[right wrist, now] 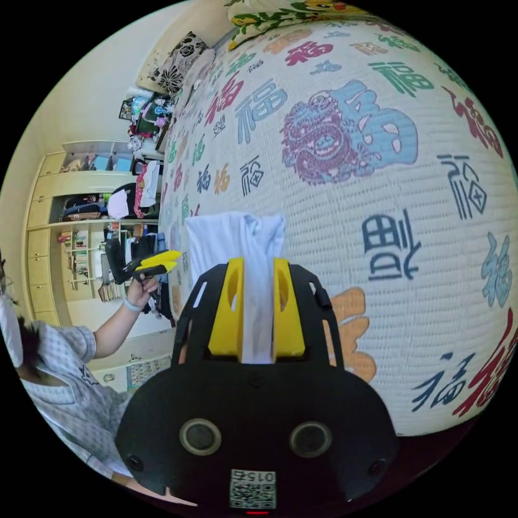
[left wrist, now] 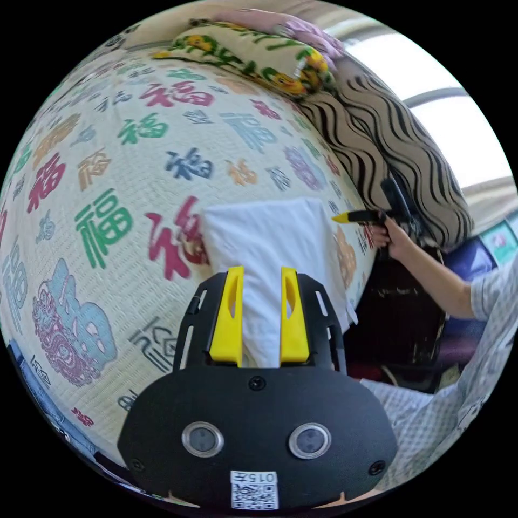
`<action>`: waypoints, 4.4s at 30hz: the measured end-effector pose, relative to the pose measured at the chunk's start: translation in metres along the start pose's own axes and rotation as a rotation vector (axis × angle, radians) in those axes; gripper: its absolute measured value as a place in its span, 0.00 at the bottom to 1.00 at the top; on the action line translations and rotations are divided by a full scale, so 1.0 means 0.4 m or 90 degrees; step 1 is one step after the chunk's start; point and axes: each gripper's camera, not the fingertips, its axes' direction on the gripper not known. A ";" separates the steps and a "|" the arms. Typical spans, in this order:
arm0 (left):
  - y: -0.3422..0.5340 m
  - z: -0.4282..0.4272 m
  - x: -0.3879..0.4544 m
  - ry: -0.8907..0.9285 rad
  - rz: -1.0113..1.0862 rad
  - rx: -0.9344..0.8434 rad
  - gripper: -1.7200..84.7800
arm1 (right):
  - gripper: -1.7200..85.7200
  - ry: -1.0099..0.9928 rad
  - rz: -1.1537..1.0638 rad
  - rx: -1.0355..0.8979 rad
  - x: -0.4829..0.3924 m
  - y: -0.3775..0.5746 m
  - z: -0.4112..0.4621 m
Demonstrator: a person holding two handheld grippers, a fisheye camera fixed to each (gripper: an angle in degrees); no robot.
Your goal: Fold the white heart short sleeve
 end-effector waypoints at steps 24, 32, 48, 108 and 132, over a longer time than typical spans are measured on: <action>-0.224 -0.062 -0.248 0.101 -0.009 -0.002 0.04 | 0.04 -0.058 -0.039 -0.043 -0.041 0.050 -0.074; 0.001 -0.208 -0.128 0.142 0.175 0.084 0.03 | 0.04 -0.127 -0.165 -0.012 -0.135 0.382 -0.172; 0.274 0.001 -0.112 0.099 0.093 -0.159 0.08 | 0.08 -0.074 -0.039 -0.179 -0.090 0.786 0.043; -0.225 0.617 0.015 -0.150 -0.035 -0.347 0.23 | 0.11 0.010 0.026 -0.204 -0.069 0.775 0.201; -1.064 1.190 1.085 0.068 0.468 -0.501 0.09 | 0.05 0.040 0.599 0.495 0.453 1.106 -0.527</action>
